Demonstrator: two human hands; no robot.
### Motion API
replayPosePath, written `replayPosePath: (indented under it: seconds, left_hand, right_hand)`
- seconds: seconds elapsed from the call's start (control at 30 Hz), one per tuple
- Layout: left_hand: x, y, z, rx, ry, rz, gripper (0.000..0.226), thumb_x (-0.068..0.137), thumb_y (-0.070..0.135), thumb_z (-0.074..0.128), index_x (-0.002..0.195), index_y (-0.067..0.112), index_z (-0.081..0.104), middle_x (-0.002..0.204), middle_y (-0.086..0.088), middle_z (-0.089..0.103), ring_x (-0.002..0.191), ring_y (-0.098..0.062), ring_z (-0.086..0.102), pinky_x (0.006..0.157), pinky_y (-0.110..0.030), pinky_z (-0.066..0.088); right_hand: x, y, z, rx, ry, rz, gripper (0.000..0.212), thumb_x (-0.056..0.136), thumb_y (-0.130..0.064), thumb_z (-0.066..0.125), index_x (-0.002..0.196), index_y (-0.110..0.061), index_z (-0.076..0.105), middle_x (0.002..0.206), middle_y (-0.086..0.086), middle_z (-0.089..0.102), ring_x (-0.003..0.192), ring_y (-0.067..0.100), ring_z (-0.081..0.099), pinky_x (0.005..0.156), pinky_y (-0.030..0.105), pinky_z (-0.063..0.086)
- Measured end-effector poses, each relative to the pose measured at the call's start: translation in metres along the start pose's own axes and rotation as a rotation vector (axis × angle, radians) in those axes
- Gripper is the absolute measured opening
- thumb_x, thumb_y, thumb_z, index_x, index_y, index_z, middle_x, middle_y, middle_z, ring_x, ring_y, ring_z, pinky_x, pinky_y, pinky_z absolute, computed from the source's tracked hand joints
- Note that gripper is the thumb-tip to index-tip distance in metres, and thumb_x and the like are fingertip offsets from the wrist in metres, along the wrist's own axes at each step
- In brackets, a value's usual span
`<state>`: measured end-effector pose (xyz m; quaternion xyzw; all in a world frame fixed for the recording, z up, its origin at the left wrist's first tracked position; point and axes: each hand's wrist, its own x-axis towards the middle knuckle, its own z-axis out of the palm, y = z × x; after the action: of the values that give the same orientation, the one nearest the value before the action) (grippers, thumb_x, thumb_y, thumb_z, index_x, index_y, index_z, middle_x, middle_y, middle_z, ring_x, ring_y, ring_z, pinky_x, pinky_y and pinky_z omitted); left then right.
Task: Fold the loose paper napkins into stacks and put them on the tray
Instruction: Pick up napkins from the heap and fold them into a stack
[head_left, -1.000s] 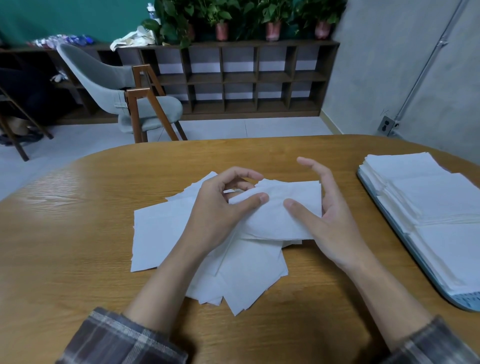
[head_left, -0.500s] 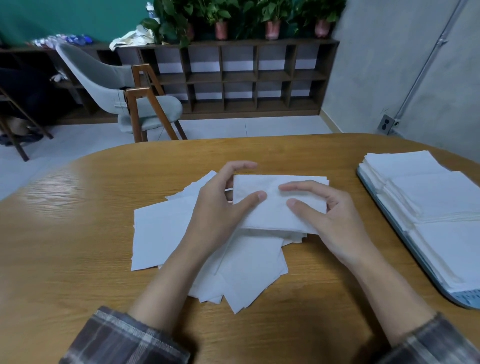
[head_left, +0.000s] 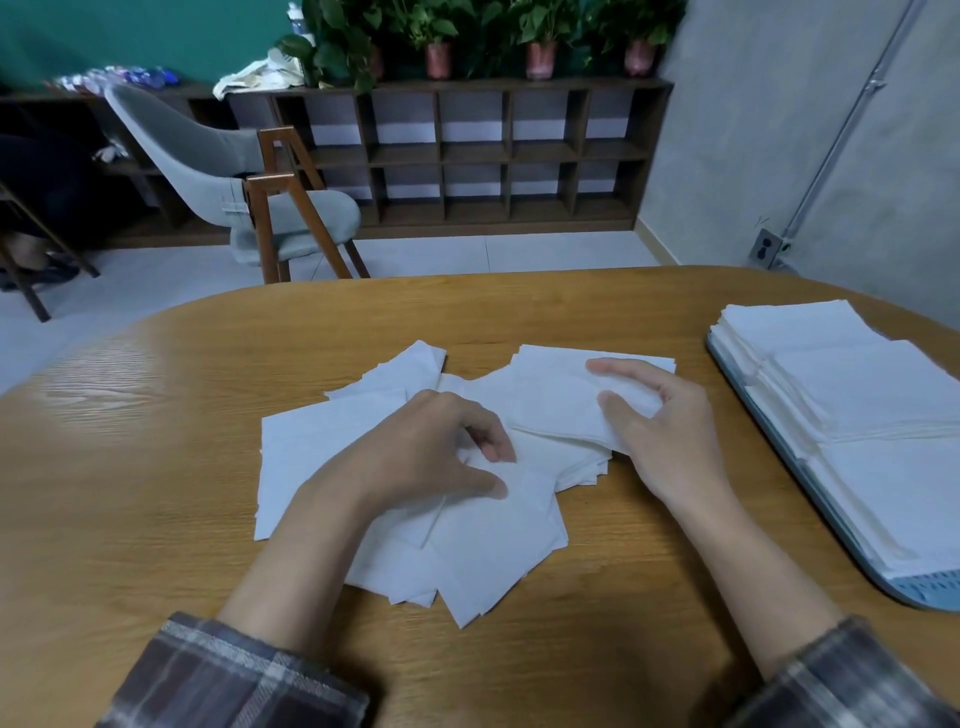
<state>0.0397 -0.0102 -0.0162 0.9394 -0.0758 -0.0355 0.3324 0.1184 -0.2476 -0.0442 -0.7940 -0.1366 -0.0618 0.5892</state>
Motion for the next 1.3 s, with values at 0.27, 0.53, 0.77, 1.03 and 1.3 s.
replayPosePath:
  seconds: [0.27,0.53,0.77,1.03,1.3]
  left_hand:
    - [0.003,0.003,0.003,-0.115,0.085,0.044,0.016,0.077,0.020,0.094,0.085,0.025,0.082,0.078,0.010,0.074,0.083,-0.007,0.069,0.073,-0.014,0.047]
    - [0.006,0.023,0.024,-0.282,0.163,0.125,0.020,0.078,0.016,0.093,0.089,0.014,0.077,0.082,0.004,0.074,0.080,-0.012,0.068,0.074,-0.015,0.050]
    - [0.007,0.014,0.025,-0.048,0.015,0.109,0.020,0.082,0.032,0.091,0.097,0.026,0.079,0.100,0.012,0.071,0.099,-0.002,0.063,0.087,-0.024,0.052]
    - [0.007,0.011,0.016,0.009,0.035,-0.028,0.020,0.081,0.028,0.091,0.097,0.023,0.080,0.100,0.011,0.074,0.092,0.010,0.058,0.071,-0.008,0.040]
    - [0.002,0.015,0.016,-0.100,0.061,0.071,0.010,0.086,0.023,0.086,0.086,0.024,0.076,0.099,0.011,0.072,0.097,0.001,0.064,0.077,-0.011,0.043]
  right_hand:
    - [-0.001,-0.002,0.000,-0.003,-0.026,-0.019,0.035,0.097,-0.004,0.064,0.113,-0.031,0.080,0.117,-0.027,0.073,0.116,-0.016,0.058,0.091,-0.001,0.040]
    - [0.001,-0.001,-0.001,-0.029,-0.016,-0.039,0.034,0.096,-0.003,0.065,0.114,-0.027,0.080,0.116,-0.027,0.073,0.114,-0.018,0.058,0.090,-0.001,0.038]
    - [0.003,0.000,-0.003,-0.038,0.005,-0.027,0.034,0.097,-0.004,0.064,0.114,-0.029,0.080,0.119,-0.024,0.073,0.115,-0.020,0.055,0.087,-0.004,0.035]
    - [0.001,-0.001,-0.001,-0.051,-0.011,-0.027,0.033,0.098,-0.006,0.065,0.115,-0.030,0.080,0.119,-0.027,0.071,0.114,-0.022,0.054,0.088,-0.004,0.037]
    - [0.001,0.000,-0.001,-0.047,-0.010,-0.032,0.033,0.098,-0.005,0.065,0.115,-0.029,0.080,0.119,-0.025,0.072,0.113,-0.017,0.058,0.086,-0.001,0.039]
